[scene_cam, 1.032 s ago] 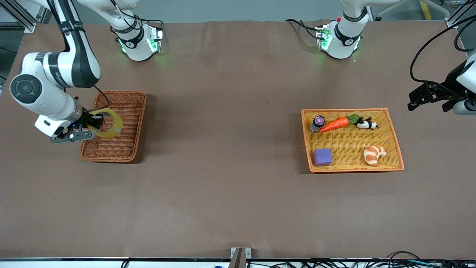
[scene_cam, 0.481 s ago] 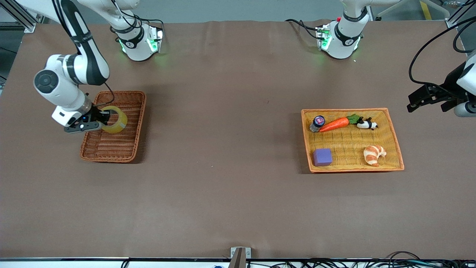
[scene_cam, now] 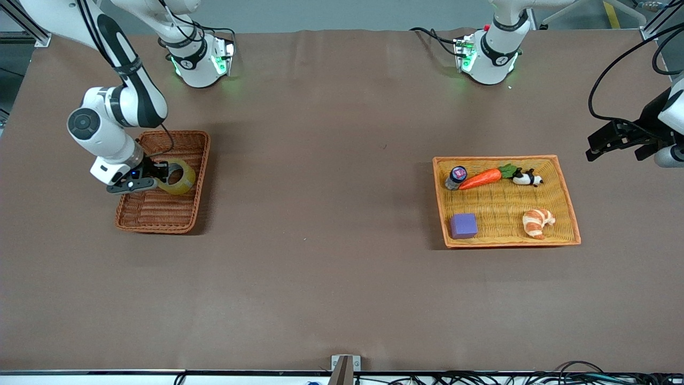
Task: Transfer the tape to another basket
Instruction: 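Release the tape roll into the brown basket with the right gripper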
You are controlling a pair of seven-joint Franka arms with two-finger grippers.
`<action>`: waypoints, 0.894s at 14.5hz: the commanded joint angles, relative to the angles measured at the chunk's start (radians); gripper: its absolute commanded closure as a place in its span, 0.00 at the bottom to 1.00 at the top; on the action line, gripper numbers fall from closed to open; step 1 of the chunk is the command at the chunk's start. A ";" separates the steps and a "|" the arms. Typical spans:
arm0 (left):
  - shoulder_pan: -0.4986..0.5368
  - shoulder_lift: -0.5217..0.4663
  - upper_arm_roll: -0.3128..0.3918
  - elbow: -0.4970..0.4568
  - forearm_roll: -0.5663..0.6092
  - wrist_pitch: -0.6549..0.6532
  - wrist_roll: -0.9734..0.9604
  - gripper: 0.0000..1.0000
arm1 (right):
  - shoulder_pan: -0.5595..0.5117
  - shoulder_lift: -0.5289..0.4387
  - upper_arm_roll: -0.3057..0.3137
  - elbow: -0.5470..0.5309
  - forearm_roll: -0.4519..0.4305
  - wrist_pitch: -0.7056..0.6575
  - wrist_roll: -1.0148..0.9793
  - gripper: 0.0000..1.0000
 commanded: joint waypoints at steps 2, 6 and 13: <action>0.002 0.008 -0.007 0.022 0.017 -0.008 -0.004 0.00 | 0.004 -0.063 0.001 0.266 0.032 -0.292 -0.008 0.00; 0.002 0.009 -0.005 0.022 0.018 -0.006 0.004 0.00 | -0.007 -0.063 -0.003 0.515 0.089 -0.506 0.007 0.00; -0.001 0.024 -0.005 0.024 0.012 -0.005 -0.004 0.00 | 0.043 -0.064 0.005 0.929 0.113 -0.952 0.286 0.00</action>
